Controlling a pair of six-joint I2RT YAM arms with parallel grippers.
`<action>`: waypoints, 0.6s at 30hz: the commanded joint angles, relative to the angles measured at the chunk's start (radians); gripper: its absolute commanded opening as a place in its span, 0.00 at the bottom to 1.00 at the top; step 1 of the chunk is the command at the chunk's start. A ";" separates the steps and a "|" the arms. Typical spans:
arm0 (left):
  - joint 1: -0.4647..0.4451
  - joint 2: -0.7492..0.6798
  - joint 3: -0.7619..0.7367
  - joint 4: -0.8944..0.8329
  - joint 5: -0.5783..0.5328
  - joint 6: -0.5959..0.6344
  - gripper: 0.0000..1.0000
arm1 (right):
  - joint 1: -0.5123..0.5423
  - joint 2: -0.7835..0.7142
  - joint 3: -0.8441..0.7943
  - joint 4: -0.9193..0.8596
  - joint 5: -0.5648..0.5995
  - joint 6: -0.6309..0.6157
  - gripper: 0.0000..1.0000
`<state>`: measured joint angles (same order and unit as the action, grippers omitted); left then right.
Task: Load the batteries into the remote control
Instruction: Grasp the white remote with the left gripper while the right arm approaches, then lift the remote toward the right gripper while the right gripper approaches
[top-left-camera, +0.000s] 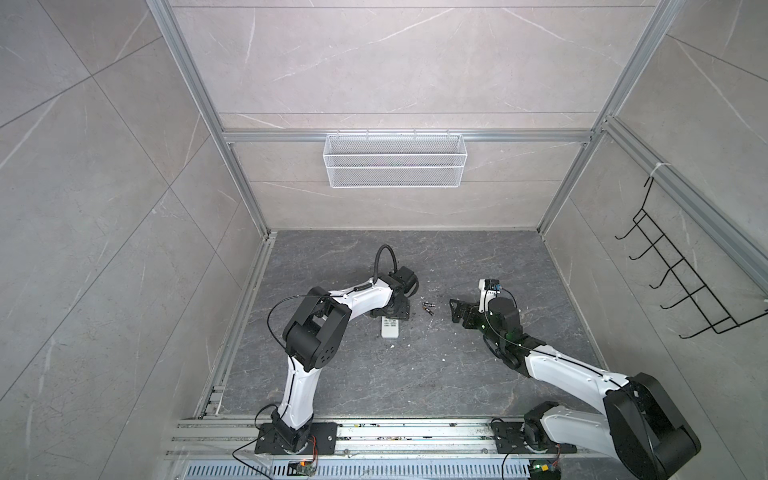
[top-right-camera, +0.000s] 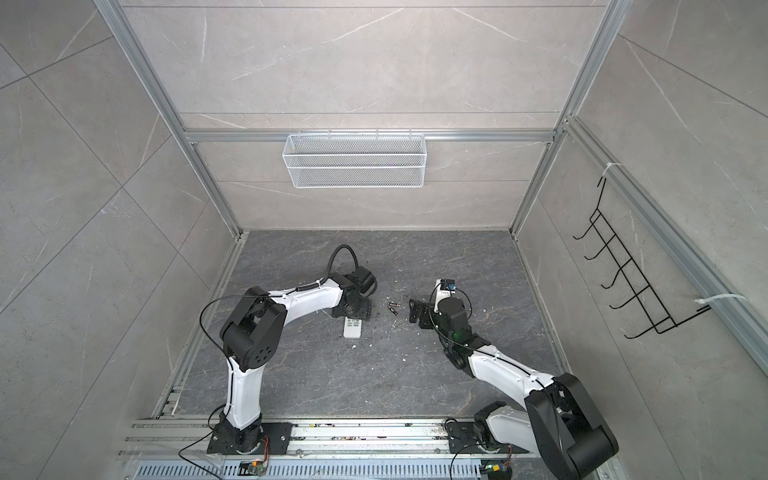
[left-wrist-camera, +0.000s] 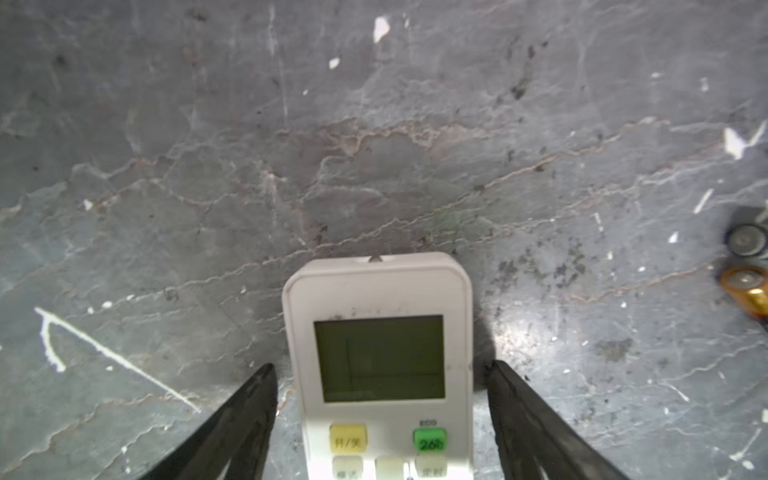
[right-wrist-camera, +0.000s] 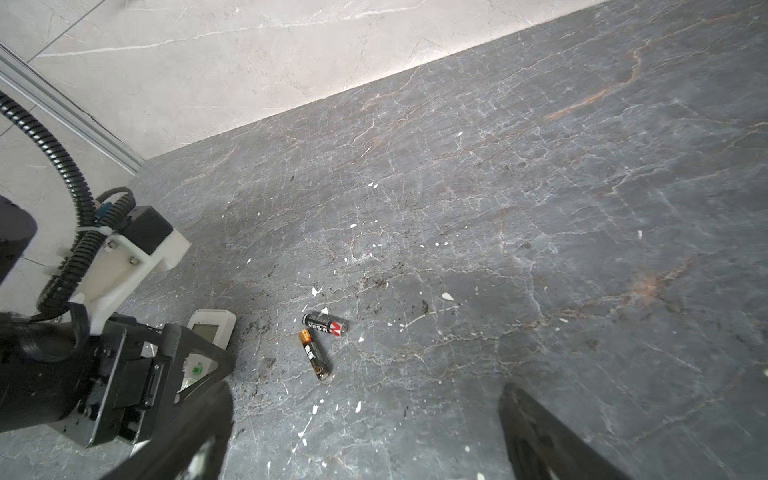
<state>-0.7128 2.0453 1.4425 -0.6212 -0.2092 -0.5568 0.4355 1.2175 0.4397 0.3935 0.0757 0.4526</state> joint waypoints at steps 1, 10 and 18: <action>0.003 -0.027 -0.020 0.037 0.013 -0.019 0.74 | 0.002 0.014 0.017 -0.005 0.013 0.012 0.97; 0.005 -0.076 -0.080 0.068 0.023 -0.035 0.48 | 0.002 0.032 0.021 0.007 0.047 0.002 0.95; 0.034 -0.245 -0.243 0.199 0.083 -0.053 0.43 | 0.003 0.104 0.045 0.000 0.050 -0.014 0.95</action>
<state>-0.6971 1.9068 1.2388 -0.4885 -0.1669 -0.5903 0.4355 1.3079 0.4793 0.3859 0.1089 0.4519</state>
